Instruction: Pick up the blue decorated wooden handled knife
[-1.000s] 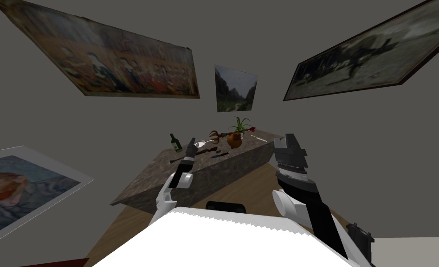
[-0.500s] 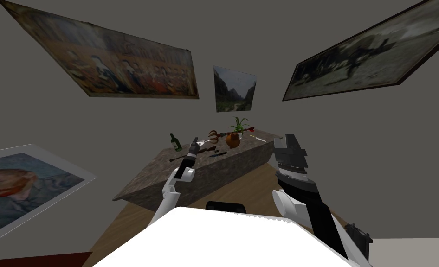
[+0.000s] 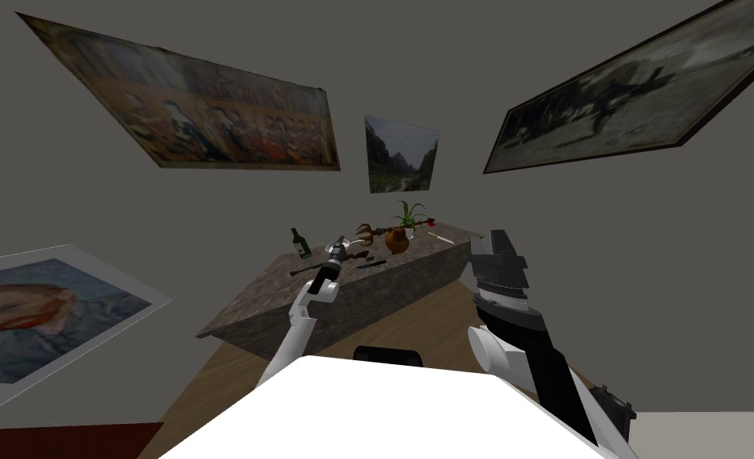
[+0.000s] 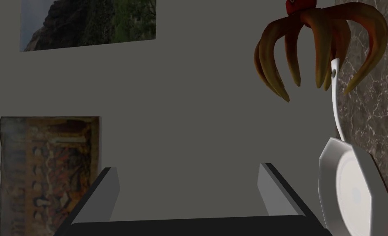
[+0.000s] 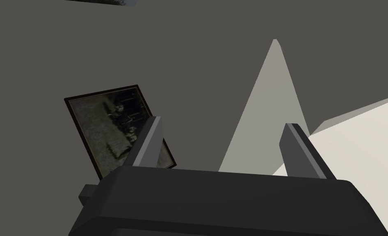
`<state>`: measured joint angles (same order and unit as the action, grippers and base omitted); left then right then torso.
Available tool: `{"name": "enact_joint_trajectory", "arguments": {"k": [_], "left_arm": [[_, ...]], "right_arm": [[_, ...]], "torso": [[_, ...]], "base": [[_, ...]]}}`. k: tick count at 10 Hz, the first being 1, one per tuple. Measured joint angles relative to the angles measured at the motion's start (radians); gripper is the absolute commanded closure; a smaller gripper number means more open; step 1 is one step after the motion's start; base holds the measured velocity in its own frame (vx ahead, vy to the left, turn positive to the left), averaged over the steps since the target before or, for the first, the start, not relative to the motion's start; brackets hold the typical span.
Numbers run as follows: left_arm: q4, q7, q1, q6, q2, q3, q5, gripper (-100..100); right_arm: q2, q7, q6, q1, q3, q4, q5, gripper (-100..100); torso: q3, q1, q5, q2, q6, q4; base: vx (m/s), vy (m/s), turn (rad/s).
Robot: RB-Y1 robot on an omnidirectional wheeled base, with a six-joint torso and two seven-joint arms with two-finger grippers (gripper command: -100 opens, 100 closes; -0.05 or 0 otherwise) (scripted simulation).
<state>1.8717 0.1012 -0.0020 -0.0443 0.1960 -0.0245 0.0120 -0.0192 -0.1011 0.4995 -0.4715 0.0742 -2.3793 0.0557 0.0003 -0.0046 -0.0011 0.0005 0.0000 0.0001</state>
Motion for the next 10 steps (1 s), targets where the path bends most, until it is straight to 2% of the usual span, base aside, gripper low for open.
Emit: {"name": "enact_joint_trajectory", "arguments": {"k": [2,4,6,9,10], "left_arm": [[-0.044,0.012,-0.042,-0.052,0.007,-0.004,0.009,-100],[-0.059,0.017,-0.067,-0.100,0.001,-0.004,0.008,-100],[-0.087,0.026,-0.112,-0.164,-0.001,-0.007,0.012,-100],[-0.165,0.048,-0.186,-0.246,-0.004,-0.012,0.023,-100],[-0.174,0.054,-0.198,-0.277,-0.003,-0.013,0.027,-100]], "right_arm": [[0.000,0.000,0.000,0.000,0.000,0.000,0.000,0],[0.000,0.000,0.000,0.000,0.000,0.000,0.000,0],[0.000,0.000,0.000,0.000,0.000,0.000,0.000,0],[0.000,0.000,0.000,0.000,0.000,0.000,0.000,0],[0.000,0.000,0.000,0.000,0.000,0.000,0.000,0]], "torso": [[0.000,0.001,0.000,0.001,0.000,0.000],[0.000,0.003,0.000,0.000,0.000,0.000],[0.000,0.002,0.000,0.000,0.000,0.000],[0.000,0.000,0.000,0.000,0.000,0.000],[0.000,0.001,0.000,0.000,0.000,0.000]], "base": [[-0.029,-0.060,0.017],[-0.008,-0.031,0.009],[-0.016,-0.052,0.016],[-0.018,-0.059,0.013],[-0.013,-0.022,0.002]]}}
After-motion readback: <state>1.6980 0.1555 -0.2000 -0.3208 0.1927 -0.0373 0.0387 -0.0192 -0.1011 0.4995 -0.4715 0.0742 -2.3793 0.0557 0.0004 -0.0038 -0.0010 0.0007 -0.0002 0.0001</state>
